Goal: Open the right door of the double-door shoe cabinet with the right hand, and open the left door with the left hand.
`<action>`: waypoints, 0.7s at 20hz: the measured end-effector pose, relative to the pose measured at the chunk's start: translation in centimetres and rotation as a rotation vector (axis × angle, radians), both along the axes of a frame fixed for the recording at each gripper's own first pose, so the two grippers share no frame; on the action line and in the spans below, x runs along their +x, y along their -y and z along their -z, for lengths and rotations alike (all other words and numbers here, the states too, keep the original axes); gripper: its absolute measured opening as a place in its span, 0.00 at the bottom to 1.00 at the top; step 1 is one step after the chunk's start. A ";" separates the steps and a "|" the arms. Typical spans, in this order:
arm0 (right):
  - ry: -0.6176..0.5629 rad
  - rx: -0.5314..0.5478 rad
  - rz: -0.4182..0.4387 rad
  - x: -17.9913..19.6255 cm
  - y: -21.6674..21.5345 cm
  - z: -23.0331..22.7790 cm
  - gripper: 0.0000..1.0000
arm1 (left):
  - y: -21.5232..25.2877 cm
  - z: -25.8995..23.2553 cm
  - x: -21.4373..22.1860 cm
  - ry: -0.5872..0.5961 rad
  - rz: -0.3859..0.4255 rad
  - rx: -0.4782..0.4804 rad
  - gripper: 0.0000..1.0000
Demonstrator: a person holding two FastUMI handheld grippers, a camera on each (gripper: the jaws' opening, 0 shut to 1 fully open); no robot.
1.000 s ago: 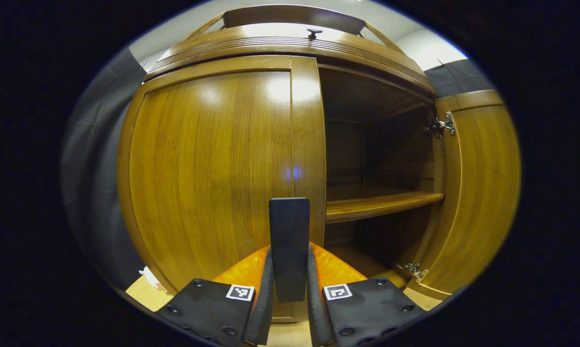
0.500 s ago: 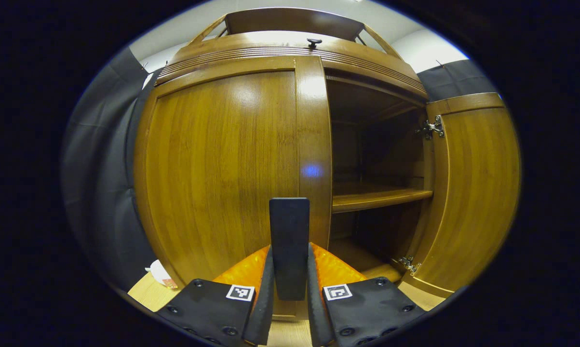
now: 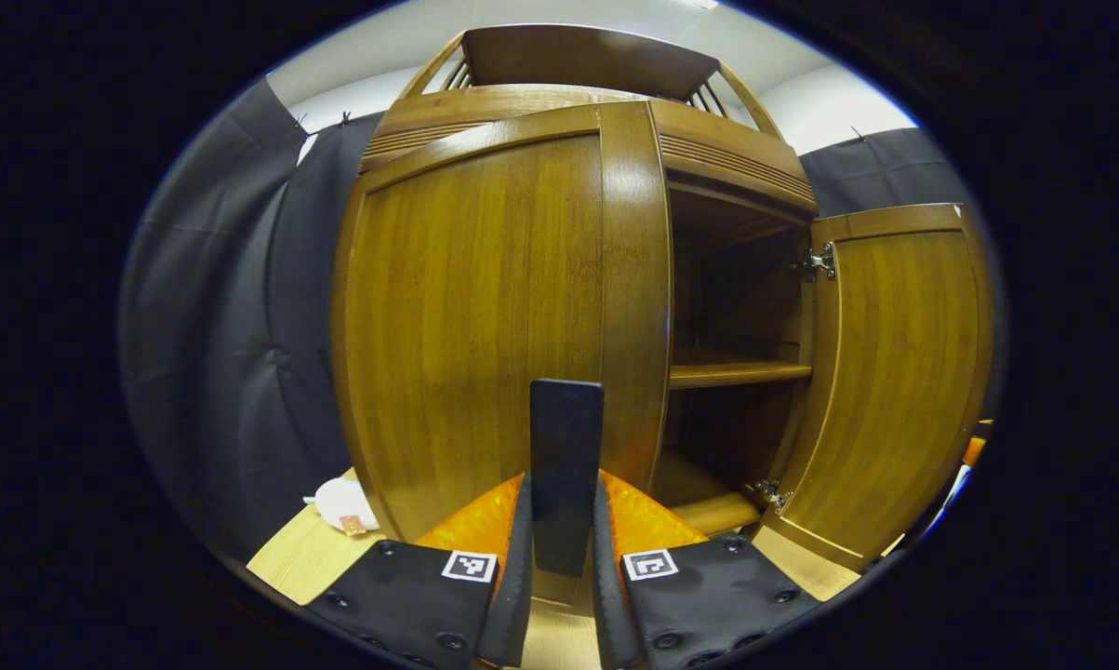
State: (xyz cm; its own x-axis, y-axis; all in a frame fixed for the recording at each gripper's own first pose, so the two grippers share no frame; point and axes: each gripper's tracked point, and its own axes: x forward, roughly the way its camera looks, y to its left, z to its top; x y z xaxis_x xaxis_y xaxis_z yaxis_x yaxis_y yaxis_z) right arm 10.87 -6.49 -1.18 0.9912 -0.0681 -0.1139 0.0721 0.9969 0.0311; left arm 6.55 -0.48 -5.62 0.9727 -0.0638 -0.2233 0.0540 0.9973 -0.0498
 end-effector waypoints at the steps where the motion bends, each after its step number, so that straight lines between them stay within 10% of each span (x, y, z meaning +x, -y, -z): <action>1: -0.001 0.001 -0.008 0.1 -0.3 0.0 0.91 | -0.5 -0.2 -0.7 -0.001 -0.008 0.000 0.36; 14: -0.005 -0.010 -0.088 1.7 -2.7 -0.4 0.91 | -10.4 -2.0 -8.9 0.015 -0.216 0.076 0.25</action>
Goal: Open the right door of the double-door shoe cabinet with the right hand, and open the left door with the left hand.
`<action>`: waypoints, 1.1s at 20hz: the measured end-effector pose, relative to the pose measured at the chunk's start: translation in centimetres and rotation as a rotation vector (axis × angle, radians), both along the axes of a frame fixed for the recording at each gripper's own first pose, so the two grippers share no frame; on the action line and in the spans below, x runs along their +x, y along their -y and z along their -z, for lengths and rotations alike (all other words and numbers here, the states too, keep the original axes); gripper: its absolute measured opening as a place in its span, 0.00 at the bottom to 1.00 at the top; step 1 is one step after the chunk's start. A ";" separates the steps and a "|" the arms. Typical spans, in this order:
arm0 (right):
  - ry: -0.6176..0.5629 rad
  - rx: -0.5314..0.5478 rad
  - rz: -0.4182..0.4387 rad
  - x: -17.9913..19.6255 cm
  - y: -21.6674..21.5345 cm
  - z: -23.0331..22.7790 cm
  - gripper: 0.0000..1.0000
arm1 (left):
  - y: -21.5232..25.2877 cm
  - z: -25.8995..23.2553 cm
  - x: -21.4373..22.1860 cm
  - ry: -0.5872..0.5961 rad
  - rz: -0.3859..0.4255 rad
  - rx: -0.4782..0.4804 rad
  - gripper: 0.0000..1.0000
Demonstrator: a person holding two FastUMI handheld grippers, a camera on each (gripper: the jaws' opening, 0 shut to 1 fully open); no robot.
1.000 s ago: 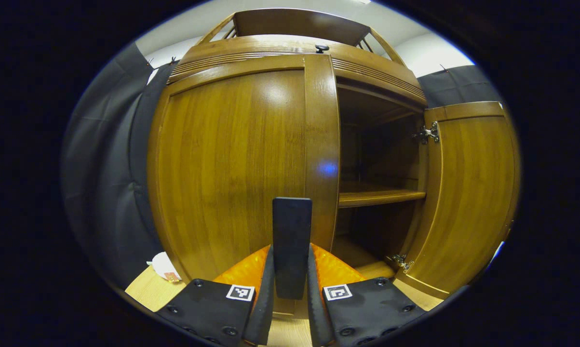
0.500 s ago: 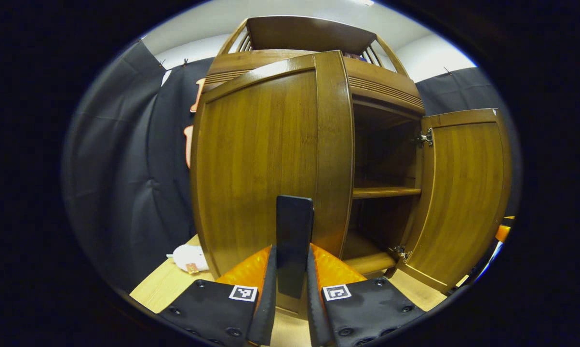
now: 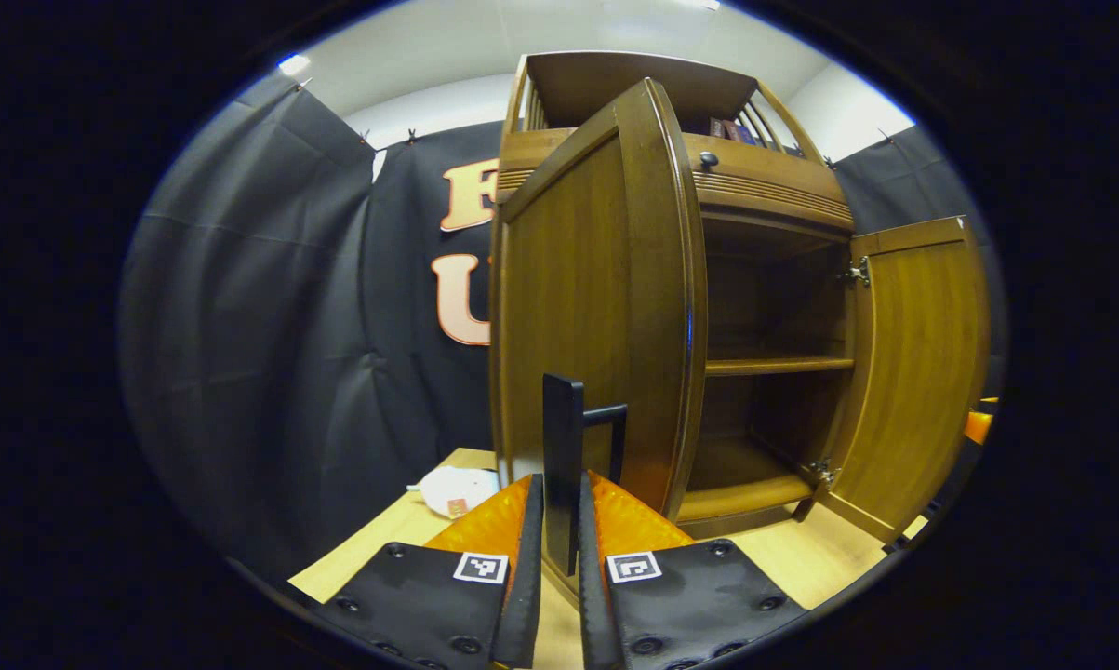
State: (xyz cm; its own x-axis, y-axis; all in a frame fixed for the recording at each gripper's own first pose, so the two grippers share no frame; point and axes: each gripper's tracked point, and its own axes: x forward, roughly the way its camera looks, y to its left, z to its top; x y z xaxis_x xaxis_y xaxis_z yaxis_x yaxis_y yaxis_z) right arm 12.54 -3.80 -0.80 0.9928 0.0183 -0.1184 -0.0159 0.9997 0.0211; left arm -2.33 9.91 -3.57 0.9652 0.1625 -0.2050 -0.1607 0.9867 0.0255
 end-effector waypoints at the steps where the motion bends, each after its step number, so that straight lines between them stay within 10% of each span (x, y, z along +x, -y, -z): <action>1: 0.001 -0.002 -0.005 0.1 -0.2 0.0 0.91 | -0.9 0.1 -0.1 -0.008 -0.014 0.005 0.25; 6: -0.012 -0.001 -0.023 0.2 -0.6 0.6 0.91 | -5.8 0.8 -1.4 0.005 -0.086 -0.095 0.16; 14: -0.025 0.005 -0.014 0.2 -0.9 0.7 0.91 | -10.5 0.8 -1.8 0.053 0.133 -0.108 0.13; 20: -0.012 0.003 0.009 0.0 -0.5 -0.2 0.91 | -14.9 1.0 -3.2 -0.007 0.155 0.066 0.05; 22: -0.014 0.005 0.014 0.1 -0.4 -0.3 0.91 | -16.6 1.2 -5.1 -0.029 0.099 0.074 0.16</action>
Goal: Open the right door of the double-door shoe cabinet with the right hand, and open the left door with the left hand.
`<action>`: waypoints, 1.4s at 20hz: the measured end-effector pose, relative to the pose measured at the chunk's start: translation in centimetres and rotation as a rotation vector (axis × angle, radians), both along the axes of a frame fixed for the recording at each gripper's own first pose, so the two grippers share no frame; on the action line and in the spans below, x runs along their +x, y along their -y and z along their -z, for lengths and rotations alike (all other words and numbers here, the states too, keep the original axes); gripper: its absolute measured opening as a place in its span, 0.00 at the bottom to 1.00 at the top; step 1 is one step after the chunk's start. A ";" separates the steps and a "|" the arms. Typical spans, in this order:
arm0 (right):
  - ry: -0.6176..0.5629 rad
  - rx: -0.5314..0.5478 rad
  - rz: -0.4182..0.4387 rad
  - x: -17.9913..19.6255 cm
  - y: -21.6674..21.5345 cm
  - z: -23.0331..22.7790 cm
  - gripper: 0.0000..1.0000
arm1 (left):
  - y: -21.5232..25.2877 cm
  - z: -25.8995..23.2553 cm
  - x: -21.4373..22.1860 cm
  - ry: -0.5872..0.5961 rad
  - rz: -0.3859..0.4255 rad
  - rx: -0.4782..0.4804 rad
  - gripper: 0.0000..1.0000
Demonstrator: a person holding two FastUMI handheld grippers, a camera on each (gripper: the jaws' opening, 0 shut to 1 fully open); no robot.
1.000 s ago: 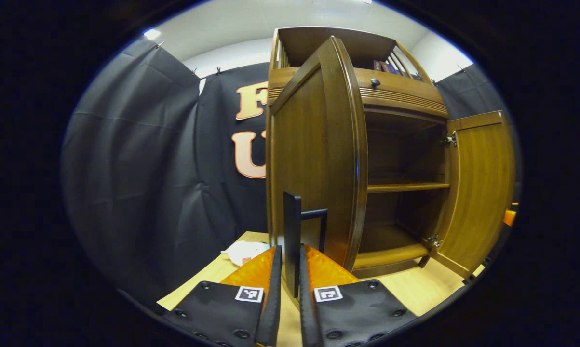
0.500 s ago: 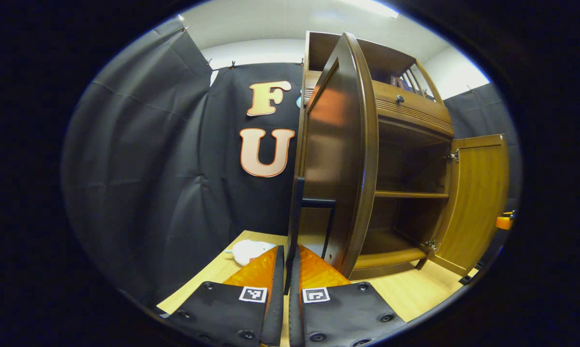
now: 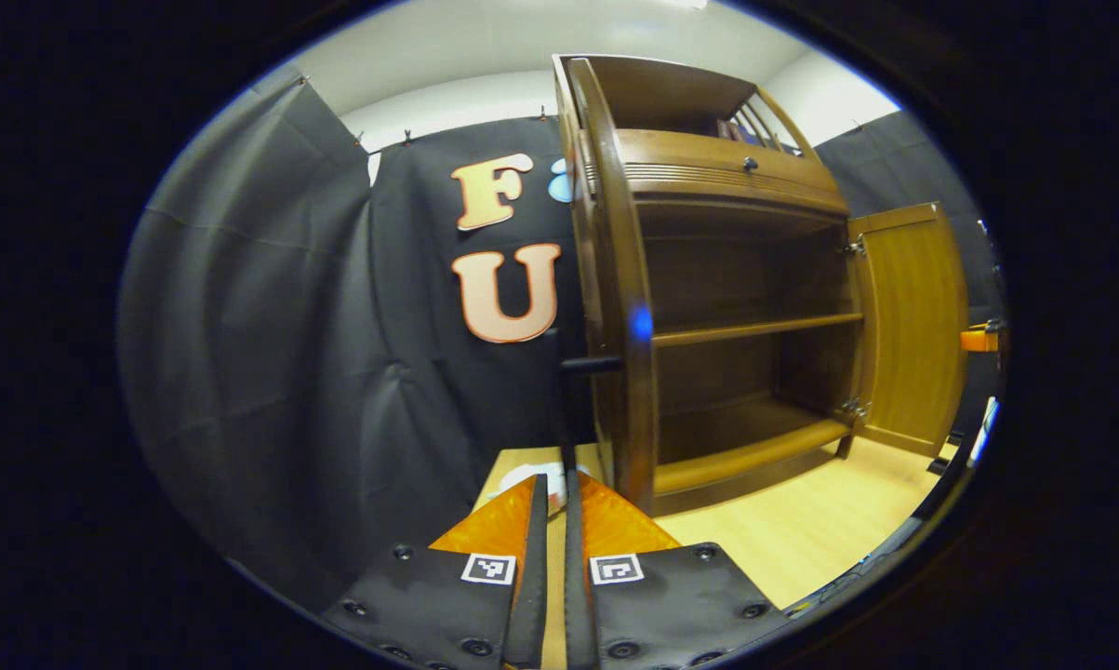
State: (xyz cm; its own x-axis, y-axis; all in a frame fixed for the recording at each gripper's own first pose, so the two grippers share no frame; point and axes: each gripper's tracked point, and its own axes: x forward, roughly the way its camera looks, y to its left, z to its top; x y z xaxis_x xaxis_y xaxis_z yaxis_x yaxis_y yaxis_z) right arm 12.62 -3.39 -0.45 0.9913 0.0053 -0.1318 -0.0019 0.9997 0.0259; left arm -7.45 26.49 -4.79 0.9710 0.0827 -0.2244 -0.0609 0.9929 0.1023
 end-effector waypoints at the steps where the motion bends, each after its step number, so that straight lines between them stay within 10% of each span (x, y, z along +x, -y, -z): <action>1: 0.003 -0.002 0.000 0.0 -0.1 -0.1 0.91 | -0.1 -0.3 -0.9 0.009 -0.021 -0.024 0.16; 7: 0.003 -0.011 -0.023 1.2 -0.9 -0.4 0.84 | 5.1 -6.0 -3.2 0.121 -0.038 -0.071 0.04; 10: 0.012 0.006 -0.031 1.0 -0.9 -0.3 1.00 | 9.9 -7.9 -0.7 0.177 0.008 -0.166 0.13; 14: 0.011 0.001 -0.034 1.3 -0.9 0.0 0.94 | 12.4 -7.7 2.0 0.222 -0.061 -0.259 0.13; 19: 0.017 0.021 -0.032 1.1 -0.8 0.4 0.93 | 12.0 -5.3 3.8 0.204 -0.168 -0.252 0.47; 28: 0.001 0.027 -0.009 0.7 -0.2 1.4 0.94 | 17.0 -3.2 5.1 0.131 -0.074 -0.005 0.94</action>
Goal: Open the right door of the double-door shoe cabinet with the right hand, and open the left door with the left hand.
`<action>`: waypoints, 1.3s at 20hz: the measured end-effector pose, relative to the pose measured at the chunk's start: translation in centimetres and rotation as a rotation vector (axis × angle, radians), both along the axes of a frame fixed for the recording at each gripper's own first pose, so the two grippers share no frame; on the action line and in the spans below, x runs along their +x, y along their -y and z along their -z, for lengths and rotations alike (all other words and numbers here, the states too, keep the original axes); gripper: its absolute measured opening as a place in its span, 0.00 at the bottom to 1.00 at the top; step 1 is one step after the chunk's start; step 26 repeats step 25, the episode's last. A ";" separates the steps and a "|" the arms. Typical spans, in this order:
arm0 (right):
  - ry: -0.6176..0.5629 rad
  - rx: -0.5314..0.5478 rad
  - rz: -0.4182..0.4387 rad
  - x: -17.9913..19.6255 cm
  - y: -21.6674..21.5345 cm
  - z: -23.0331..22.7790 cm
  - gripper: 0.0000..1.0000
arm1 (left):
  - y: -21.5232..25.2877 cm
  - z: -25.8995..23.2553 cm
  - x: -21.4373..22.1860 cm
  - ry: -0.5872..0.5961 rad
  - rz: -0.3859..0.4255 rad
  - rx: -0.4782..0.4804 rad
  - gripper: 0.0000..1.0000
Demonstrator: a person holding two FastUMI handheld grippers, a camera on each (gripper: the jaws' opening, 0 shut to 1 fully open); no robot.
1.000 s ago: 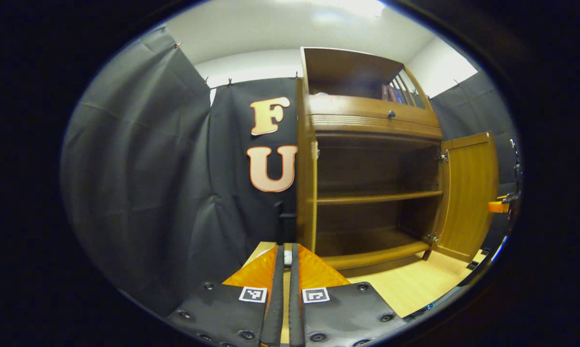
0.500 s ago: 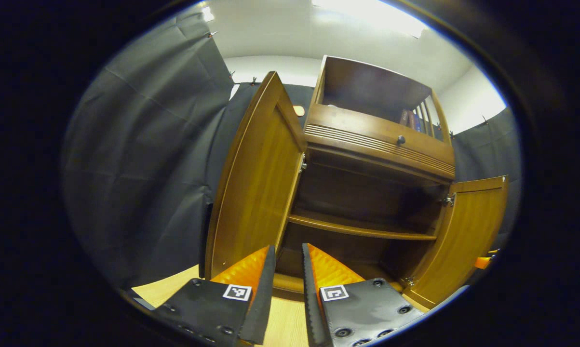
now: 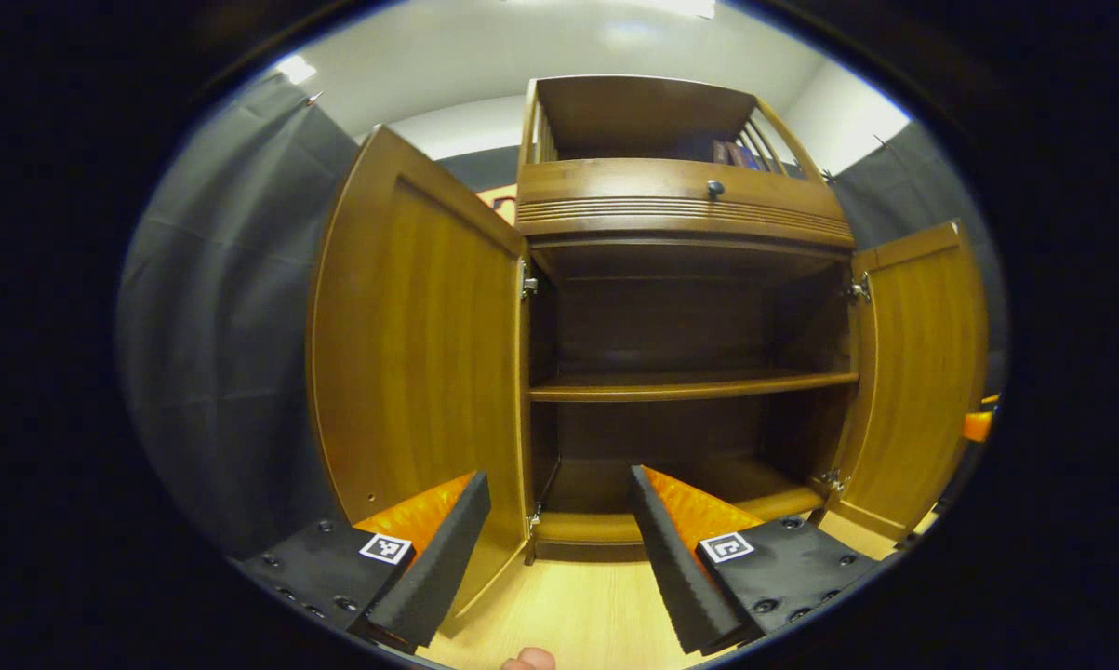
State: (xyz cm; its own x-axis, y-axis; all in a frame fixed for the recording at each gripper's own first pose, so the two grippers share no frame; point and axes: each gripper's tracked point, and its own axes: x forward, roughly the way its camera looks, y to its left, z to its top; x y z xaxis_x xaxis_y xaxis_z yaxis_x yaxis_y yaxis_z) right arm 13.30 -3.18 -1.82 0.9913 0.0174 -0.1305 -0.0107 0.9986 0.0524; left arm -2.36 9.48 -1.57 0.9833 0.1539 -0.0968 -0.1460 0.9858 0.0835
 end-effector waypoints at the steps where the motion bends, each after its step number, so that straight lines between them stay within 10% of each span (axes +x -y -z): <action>1: 0.000 0.000 0.001 -0.1 0.0 0.0 0.94 | 0.7 -0.1 0.0 0.006 0.015 0.014 0.96; 26: -0.017 -0.012 -0.001 -1.0 -0.6 0.4 1.00 | -1.4 1.1 -0.8 -0.014 -0.037 -0.067 0.98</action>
